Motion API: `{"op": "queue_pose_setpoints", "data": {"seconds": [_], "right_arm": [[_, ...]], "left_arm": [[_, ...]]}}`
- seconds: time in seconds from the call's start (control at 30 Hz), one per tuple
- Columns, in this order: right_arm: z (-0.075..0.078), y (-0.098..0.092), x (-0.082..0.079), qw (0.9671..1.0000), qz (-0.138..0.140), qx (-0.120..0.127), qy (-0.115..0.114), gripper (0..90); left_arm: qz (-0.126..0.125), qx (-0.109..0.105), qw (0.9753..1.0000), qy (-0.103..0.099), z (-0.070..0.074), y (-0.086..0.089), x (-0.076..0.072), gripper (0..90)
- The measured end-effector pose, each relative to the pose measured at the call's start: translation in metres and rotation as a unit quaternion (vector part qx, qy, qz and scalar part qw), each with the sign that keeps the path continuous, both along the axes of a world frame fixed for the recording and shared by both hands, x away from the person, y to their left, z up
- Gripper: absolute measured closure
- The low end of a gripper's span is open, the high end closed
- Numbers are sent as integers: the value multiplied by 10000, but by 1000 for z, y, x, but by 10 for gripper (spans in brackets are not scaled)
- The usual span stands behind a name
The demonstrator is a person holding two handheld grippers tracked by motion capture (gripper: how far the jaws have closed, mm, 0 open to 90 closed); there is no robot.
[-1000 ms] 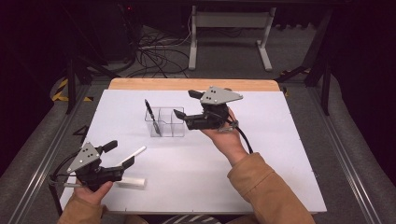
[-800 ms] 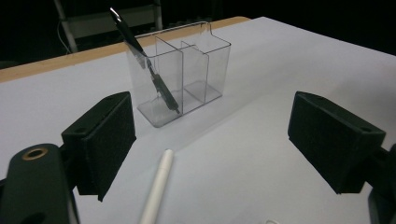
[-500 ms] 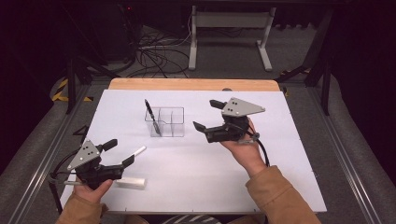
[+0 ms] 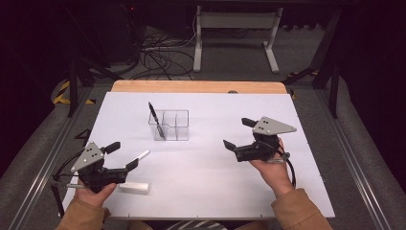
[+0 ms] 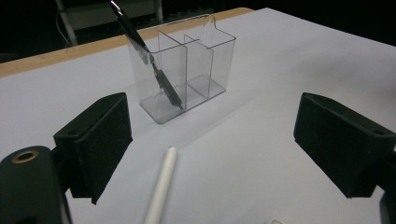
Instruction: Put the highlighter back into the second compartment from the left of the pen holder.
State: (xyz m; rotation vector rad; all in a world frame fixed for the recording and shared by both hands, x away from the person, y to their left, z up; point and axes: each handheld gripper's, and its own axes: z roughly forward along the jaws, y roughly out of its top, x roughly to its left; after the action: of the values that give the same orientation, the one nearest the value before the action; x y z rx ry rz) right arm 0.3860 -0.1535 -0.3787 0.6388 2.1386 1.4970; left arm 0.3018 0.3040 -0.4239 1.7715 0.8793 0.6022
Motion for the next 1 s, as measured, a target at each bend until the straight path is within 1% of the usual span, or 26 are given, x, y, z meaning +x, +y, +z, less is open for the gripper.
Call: {"op": "queue_pose_setpoints", "data": {"seconds": [0.07,0.1,0.13,0.17,0.2,0.23,0.33,0.43,0.47,0.53,0.57,0.63,0.67,0.7,0.73,0.77,0.83,0.87,0.93,1.0], "right_arm": [[-6,-9,-3,10000,-57,77,26,35],[-8,-13,-4,9999,-73,122,20,31],[-11,-17,-6,9998,-94,147,24,27],[-15,-23,-7,9998,-116,136,60,22],[-17,-26,-8,9998,-129,151,50,22],[-21,-29,-10,9998,-137,164,58,21],[-31,-40,-14,9996,-193,136,126,21],[-42,-50,-18,9993,-266,128,210,20],[-45,-51,-18,9993,-278,105,226,21],[-52,-56,-20,9991,-321,100,265,23],[-57,-59,-21,9989,-338,104,294,25],[-63,-62,-22,9987,-350,115,357,25],[-67,-64,-23,9983,-375,115,425,25],[-71,-65,-23,9981,-388,121,462,25],[-75,-67,-23,9978,-408,102,518,23],[-78,-68,-23,9973,-456,64,566,21],[-85,-70,-22,9965,-494,24,672,20],[-88,-72,-22,9960,-507,43,731,17],[-93,-74,-23,9954,-533,82,792,9],[-97,-77,-22,9950,-533,103,835,4]], "left_arm": [[-35,56,10000,9,1,0,0,118],[-32,128,9999,-24,1,0,1,117],[-20,102,9999,-5,2,0,1,116],[-31,149,9999,-25,2,0,1,116],[-19,122,9999,11,2,0,1,116],[-10,171,9999,6,3,0,2,117],[-2,164,9999,5,3,1,3,124],[-13,245,9997,-8,4,2,4,133],[-28,274,9996,-10,4,3,4,135],[-7,242,9997,41,5,1,4,139],[5,286,9996,22,5,2,4,139],[16,295,9996,40,6,1,5,141],[15,300,9995,51,6,2,5,142],[21,324,9994,76,6,2,6,142],[29,278,9995,136,6,2,6,144],[36,330,9994,130,7,3,8,145],[55,267,9993,245,7,4,9,148],[69,305,9992,247,7,4,10,148],[72,296,9991,288,6,4,11,148],[86,359,9989,290,6,5,13,150]]}}
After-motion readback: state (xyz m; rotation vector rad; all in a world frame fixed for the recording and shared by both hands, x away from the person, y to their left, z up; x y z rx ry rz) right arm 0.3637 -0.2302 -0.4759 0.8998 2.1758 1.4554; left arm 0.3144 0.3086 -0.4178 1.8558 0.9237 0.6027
